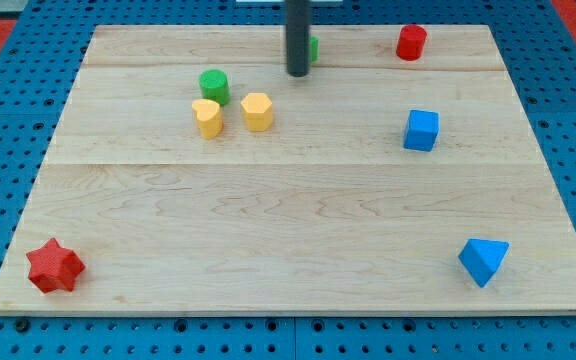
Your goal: Move the green star to the right side of green circle
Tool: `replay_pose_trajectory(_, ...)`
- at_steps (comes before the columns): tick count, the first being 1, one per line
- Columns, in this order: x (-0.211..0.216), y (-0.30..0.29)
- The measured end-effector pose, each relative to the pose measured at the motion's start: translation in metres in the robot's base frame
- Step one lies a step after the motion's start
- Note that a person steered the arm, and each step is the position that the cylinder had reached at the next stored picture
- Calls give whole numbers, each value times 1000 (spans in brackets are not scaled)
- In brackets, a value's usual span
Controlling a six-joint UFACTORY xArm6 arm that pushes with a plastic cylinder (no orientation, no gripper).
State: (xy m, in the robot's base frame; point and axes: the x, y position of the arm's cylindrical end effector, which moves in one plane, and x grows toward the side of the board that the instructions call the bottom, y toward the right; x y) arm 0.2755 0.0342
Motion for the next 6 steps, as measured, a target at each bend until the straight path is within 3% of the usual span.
replay_pose_trajectory(1, -37, 48)
replay_pose_trajectory(2, -72, 22)
replay_pose_trajectory(3, -65, -31)
replay_pose_trajectory(4, -10, -24)
replay_pose_trajectory(5, -2, -13)
replay_pose_trajectory(6, -14, 76)
